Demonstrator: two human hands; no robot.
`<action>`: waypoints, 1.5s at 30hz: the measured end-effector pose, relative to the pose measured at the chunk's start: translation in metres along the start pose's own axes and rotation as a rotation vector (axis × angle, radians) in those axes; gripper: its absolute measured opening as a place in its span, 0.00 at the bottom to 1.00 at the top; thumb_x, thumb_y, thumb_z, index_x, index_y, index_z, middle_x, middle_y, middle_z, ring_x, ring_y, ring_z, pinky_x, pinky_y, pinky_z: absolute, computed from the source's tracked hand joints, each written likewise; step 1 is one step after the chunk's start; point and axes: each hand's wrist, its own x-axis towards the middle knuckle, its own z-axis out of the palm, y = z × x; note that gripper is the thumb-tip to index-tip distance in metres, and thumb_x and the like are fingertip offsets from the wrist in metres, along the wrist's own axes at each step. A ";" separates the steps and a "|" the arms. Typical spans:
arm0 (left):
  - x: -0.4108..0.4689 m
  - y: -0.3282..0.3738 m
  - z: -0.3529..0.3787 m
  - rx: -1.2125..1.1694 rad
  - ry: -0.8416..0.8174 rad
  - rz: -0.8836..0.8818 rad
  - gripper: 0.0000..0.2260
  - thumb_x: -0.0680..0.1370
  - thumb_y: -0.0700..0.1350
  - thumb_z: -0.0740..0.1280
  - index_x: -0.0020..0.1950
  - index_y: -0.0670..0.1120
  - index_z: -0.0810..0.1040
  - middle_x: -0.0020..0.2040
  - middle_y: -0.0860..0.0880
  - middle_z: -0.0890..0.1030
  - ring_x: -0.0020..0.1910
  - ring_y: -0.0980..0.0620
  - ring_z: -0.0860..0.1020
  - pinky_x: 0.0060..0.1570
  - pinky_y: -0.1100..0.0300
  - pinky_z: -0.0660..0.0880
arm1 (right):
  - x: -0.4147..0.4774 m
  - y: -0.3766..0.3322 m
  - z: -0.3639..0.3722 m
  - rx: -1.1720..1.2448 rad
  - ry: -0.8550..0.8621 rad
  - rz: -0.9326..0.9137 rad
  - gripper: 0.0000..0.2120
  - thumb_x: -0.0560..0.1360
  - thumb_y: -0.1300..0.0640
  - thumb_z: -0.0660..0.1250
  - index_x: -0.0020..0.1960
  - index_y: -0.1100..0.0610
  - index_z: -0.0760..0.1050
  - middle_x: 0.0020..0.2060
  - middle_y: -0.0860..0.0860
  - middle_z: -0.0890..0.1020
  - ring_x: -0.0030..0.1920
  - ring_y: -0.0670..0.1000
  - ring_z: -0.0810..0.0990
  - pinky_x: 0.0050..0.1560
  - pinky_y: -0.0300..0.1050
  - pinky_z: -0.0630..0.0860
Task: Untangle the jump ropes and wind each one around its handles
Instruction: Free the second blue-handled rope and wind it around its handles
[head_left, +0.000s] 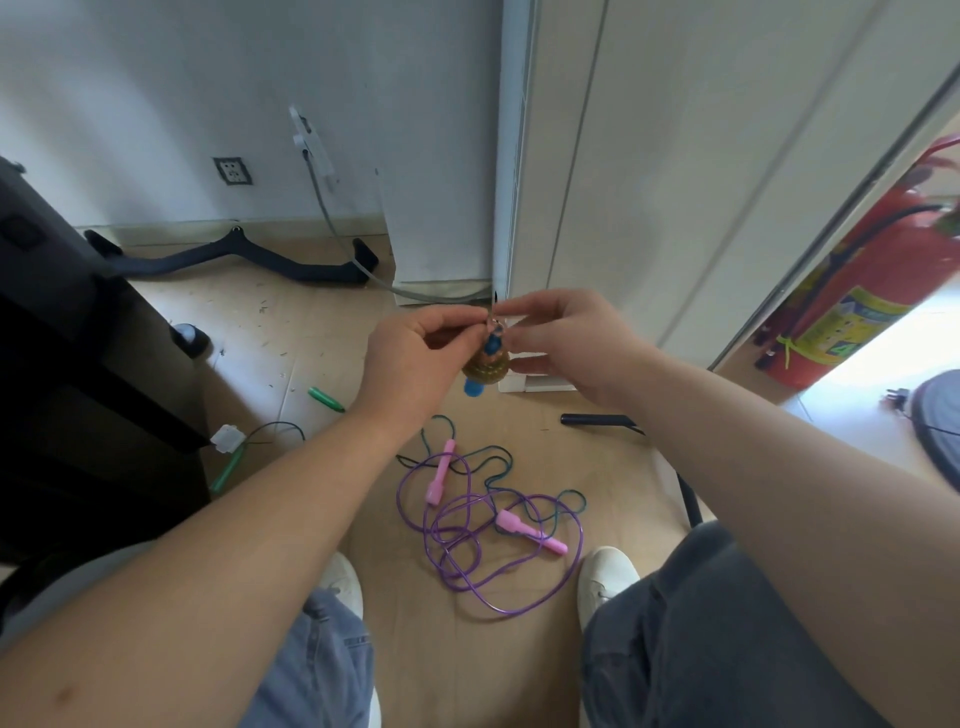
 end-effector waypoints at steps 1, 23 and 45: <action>0.002 0.001 -0.001 -0.010 -0.020 -0.006 0.09 0.77 0.40 0.72 0.53 0.52 0.85 0.47 0.55 0.86 0.49 0.59 0.84 0.52 0.63 0.80 | 0.000 0.000 -0.002 0.049 -0.013 0.015 0.15 0.73 0.69 0.73 0.55 0.53 0.82 0.44 0.54 0.85 0.49 0.53 0.86 0.53 0.51 0.83; 0.006 0.001 -0.005 0.115 -0.250 -0.096 0.04 0.79 0.46 0.69 0.51 0.51 0.84 0.46 0.53 0.85 0.47 0.56 0.83 0.52 0.58 0.80 | -0.001 0.001 -0.015 0.024 -0.179 0.006 0.12 0.75 0.72 0.70 0.55 0.61 0.80 0.44 0.58 0.85 0.51 0.59 0.84 0.61 0.59 0.79; 0.007 0.013 -0.014 0.462 -0.446 0.024 0.14 0.82 0.43 0.55 0.38 0.54 0.70 0.33 0.49 0.71 0.31 0.51 0.68 0.33 0.55 0.65 | -0.017 -0.009 0.000 -0.506 -0.292 -0.230 0.27 0.65 0.62 0.69 0.62 0.43 0.74 0.47 0.47 0.80 0.38 0.44 0.75 0.38 0.36 0.73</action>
